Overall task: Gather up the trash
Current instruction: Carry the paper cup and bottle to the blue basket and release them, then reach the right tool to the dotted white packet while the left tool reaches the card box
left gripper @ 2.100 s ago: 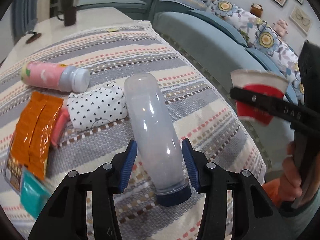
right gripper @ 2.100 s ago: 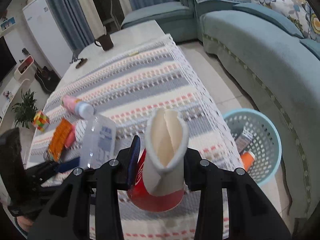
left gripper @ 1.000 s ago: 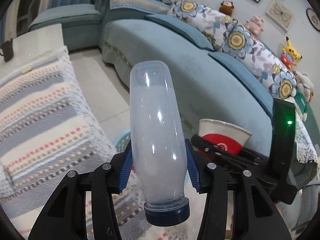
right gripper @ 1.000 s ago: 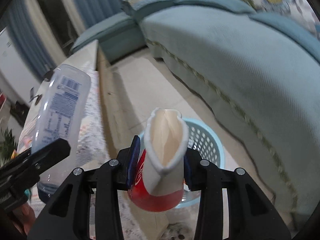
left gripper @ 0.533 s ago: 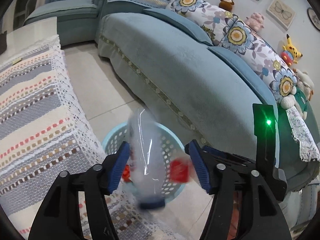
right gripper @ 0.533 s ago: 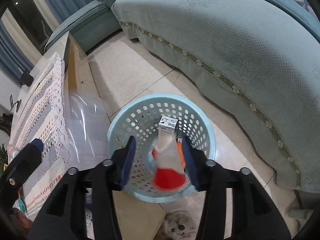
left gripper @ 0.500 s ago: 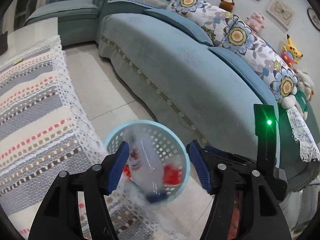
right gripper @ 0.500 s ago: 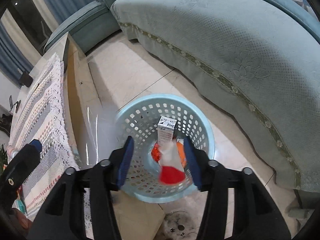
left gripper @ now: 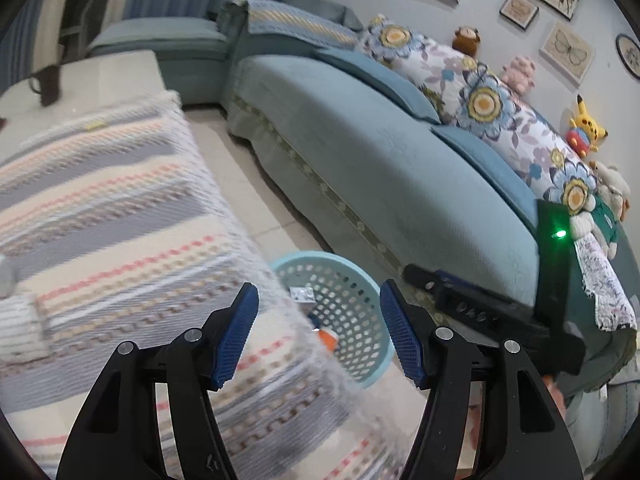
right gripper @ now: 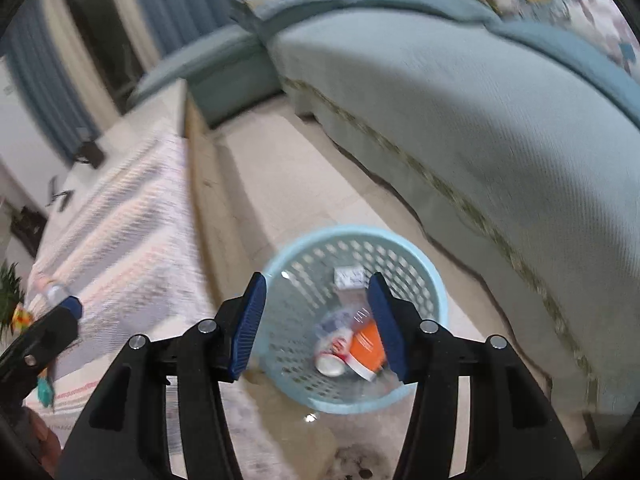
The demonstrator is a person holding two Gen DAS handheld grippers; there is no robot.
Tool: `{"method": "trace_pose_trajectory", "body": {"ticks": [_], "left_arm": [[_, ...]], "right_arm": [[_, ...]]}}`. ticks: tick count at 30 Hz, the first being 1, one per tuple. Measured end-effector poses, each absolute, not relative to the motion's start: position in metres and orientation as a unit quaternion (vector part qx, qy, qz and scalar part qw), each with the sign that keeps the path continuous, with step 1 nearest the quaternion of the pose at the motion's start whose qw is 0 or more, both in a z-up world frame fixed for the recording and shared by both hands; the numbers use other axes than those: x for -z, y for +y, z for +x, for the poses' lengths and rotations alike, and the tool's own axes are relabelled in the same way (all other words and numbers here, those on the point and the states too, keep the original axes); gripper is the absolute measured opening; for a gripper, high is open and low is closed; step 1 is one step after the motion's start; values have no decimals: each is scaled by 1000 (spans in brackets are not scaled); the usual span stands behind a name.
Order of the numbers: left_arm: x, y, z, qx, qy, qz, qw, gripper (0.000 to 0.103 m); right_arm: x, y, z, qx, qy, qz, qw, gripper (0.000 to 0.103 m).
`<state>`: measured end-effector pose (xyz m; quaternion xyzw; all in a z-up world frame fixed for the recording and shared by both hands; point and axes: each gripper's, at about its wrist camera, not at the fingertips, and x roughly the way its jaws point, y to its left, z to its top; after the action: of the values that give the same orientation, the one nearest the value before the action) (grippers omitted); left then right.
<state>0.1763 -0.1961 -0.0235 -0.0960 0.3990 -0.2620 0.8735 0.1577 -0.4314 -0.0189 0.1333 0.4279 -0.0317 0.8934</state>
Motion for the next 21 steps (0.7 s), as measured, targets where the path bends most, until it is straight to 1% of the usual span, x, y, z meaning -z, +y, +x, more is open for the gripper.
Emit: {"method": "trace_pose_trajectory", "body": {"ticks": [6, 8, 11, 12, 14, 18, 21], "left_arm": [[-17, -116, 144, 211, 358, -113, 902, 62], [-25, -81, 133, 183, 352, -120, 910, 64], [-28, -28, 117, 122, 357, -124, 918, 65], [-26, -9, 110, 96, 360, -128, 919, 66], [-19, 21, 99, 49, 367, -133, 919, 74], [10, 85, 80, -38, 392, -161, 905, 75], [27, 125, 76, -60, 406, -198, 890, 75]], "right_arm": [[-37, -356, 138, -45, 376, 85, 921, 49], [-46, -328, 134, -67, 369, 67, 925, 49], [-54, -283, 130, -107, 365, 45, 924, 49], [-54, -266, 131, -119, 367, 37, 922, 49], [-48, -238, 133, -137, 375, 26, 917, 49], [-28, -185, 138, -175, 392, 13, 903, 49], [-11, -158, 143, -192, 407, 5, 893, 49]]}}
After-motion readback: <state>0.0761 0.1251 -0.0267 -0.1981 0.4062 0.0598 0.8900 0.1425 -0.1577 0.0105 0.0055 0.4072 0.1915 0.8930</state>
